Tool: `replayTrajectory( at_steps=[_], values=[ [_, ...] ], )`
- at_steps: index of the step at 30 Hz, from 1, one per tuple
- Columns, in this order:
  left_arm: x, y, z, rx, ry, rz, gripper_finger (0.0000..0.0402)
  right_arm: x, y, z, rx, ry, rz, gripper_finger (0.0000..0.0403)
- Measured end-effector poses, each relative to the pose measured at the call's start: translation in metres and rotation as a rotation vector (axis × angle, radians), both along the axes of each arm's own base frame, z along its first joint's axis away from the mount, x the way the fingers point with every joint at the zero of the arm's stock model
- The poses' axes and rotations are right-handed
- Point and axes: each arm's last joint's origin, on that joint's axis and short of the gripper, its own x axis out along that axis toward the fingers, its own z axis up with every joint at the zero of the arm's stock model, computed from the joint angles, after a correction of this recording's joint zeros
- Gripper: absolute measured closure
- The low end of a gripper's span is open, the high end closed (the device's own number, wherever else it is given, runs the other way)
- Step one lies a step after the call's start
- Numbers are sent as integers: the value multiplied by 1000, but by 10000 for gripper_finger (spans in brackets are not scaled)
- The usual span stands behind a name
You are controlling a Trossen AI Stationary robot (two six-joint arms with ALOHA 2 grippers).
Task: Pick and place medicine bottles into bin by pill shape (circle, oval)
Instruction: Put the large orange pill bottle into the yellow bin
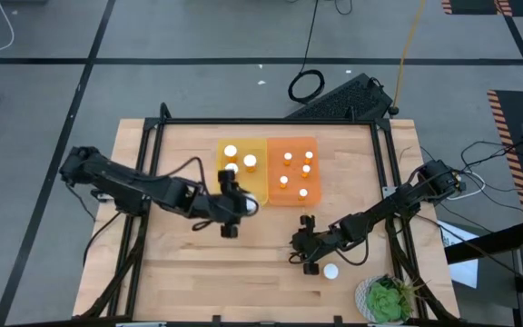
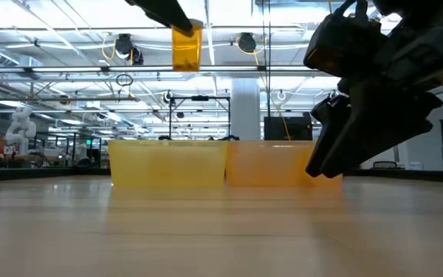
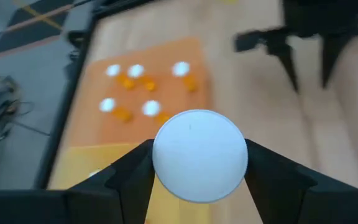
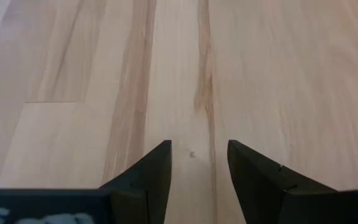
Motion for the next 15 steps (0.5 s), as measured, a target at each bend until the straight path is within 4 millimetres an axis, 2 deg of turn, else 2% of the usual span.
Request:
replayTrajectory(
  at_steps=[6,9,15],
  values=[
    [-2,32,1,10,-30,108,172,1,0,1,-9,-16,-13,255],
    [-1,48,-14,2,0,141,172,1,0,1,-3,-22,-15,255],
    [1,81,-49,-67,-50,176,172,0,4,1,3,-24,-9,255]
  ],
)
